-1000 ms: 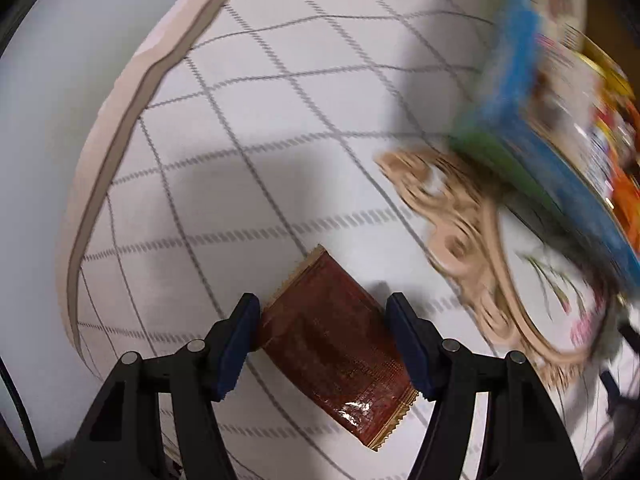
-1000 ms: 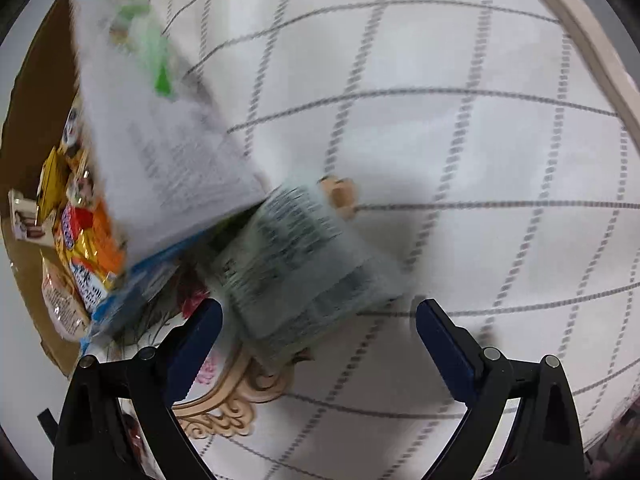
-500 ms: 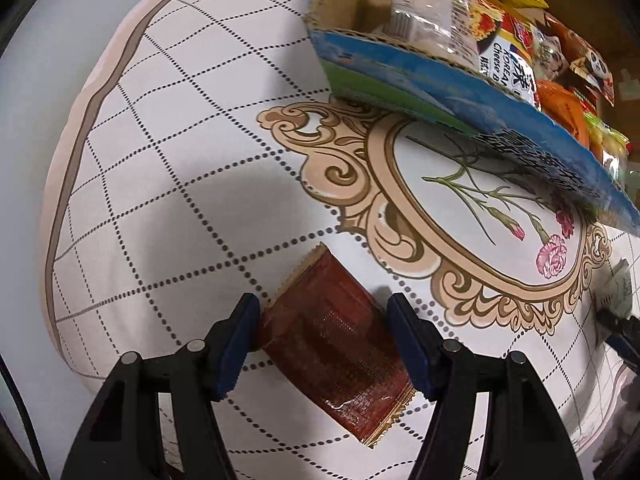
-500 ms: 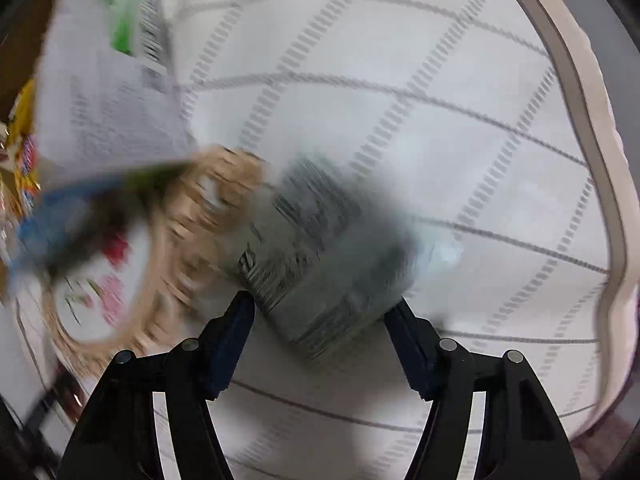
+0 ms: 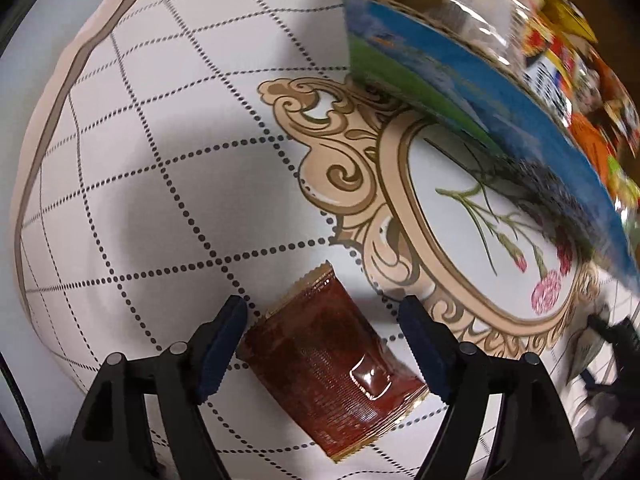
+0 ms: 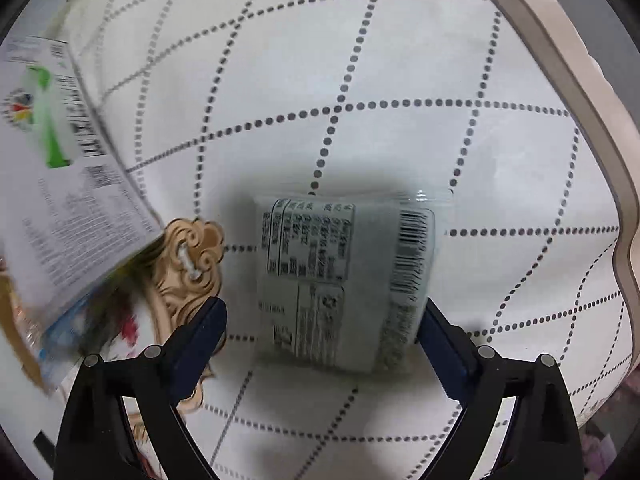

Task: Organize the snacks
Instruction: 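Grasp the brown wrapped bar with left gripper while right grasps white milk-tea packet, then carry both packets into the box and open both grippers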

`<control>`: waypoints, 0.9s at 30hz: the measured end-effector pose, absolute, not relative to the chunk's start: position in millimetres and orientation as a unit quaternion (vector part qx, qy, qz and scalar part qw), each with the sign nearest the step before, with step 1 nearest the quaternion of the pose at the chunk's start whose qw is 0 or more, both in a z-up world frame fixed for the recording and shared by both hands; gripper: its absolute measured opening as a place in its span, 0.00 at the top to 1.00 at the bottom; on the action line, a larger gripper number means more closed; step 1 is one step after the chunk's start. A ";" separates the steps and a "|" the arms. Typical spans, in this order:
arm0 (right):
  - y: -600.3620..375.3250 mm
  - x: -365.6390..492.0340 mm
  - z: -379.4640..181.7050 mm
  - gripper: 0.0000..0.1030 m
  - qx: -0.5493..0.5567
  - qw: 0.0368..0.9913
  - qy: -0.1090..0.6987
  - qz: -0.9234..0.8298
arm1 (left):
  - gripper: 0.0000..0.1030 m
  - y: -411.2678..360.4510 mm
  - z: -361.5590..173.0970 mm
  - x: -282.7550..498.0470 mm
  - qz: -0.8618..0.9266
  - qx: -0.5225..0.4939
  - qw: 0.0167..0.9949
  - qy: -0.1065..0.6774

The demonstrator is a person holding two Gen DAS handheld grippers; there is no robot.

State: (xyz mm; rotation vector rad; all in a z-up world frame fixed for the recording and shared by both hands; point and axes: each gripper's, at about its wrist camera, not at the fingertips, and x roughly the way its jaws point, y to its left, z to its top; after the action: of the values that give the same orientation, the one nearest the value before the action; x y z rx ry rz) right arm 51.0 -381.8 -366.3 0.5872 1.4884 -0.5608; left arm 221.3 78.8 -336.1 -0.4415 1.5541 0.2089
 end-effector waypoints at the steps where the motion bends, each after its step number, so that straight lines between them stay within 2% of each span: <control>1: -379.2 50.8 -365.9 0.08 0.254 0.666 0.657 -0.246 | 0.25 80.3 -336.0 223.0 0.097 -0.199 0.686 0.693; 2: -374.6 51.5 -365.6 0.10 0.242 0.670 0.661 -0.237 | 0.25 82.7 -333.6 223.4 0.098 -0.197 0.688 0.692; 4: -330.8 65.7 -369.9 0.25 0.208 0.677 0.671 -0.219 | 0.27 81.5 -332.9 223.9 0.096 -0.185 0.693 0.690; 5: -325.6 61.1 -367.6 0.27 0.193 0.682 0.675 -0.206 | 0.30 79.5 -329.6 225.3 0.094 -0.177 0.697 0.688; 6: -324.9 54.3 -362.6 0.28 0.183 0.685 0.679 -0.190 | 0.37 72.6 -331.4 227.0 0.090 -0.166 0.703 0.686; 7: -320.4 51.5 -361.3 0.29 0.178 0.685 0.683 -0.177 | 0.42 71.2 -327.7 225.7 0.084 -0.155 0.708 0.684; 9: -306.7 44.4 -359.0 0.30 0.163 0.684 0.696 -0.142 | 0.47 58.3 -323.1 222.0 0.068 -0.122 0.718 0.682; 18: -216.8 -3.0 -338.8 0.30 0.037 0.680 0.732 -0.008 | 0.47 0.1 -308.7 171.7 -0.003 0.004 0.740 0.673; 27: -171.3 -66.2 -331.8 0.30 0.009 0.682 0.731 0.014 | 0.46 -20.5 -329.5 149.7 -0.012 0.018 0.736 0.676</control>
State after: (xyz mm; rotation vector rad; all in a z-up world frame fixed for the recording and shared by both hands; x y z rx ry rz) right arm -66.2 -171.3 -331.8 0.0198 1.6407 0.0309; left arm 149.7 -20.5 -329.5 0.0404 1.4853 -0.0269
